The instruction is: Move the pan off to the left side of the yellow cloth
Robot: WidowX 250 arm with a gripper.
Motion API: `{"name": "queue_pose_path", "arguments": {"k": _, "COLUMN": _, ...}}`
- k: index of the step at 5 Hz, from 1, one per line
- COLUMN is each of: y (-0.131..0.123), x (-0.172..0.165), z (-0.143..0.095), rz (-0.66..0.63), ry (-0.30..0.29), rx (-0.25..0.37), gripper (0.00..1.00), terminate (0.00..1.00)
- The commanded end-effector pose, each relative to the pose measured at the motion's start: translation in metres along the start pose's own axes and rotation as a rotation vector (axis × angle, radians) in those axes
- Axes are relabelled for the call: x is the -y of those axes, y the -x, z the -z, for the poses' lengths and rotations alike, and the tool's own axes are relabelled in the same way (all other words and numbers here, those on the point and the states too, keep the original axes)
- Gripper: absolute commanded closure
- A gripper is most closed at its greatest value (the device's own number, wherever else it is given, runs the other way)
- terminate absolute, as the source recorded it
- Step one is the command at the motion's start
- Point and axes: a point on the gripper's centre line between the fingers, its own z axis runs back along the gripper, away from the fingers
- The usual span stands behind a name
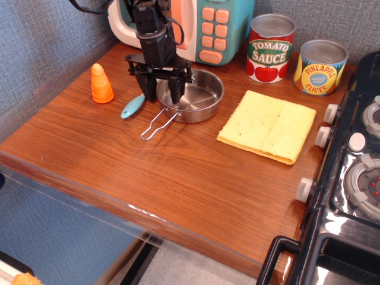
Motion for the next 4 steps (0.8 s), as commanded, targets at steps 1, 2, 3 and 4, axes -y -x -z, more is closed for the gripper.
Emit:
{"name": "queue_pose_path", "arguments": {"k": 1, "y": 0.001, "x": 0.007, "z": -0.077, "rz": 0.135, "ry": -0.011, "rx": 0.094, "gripper": 0.00, "terminate": 0.00}}
{"name": "queue_pose_path", "arguments": {"k": 2, "y": 0.008, "x": 0.004, "z": -0.073, "rz": 0.164, "ry": -0.012, "rx": 0.052, "gripper": 0.00, "terminate": 0.00}}
{"name": "queue_pose_path", "arguments": {"k": 3, "y": 0.011, "x": 0.001, "z": -0.068, "rz": 0.225, "ry": -0.067, "rx": 0.010, "gripper": 0.00, "terminate": 0.00}}
{"name": "queue_pose_path", "arguments": {"k": 4, "y": 0.011, "x": 0.001, "z": -0.068, "rz": 0.225, "ry": -0.067, "rx": 0.010, "gripper": 0.00, "terminate": 1.00}}
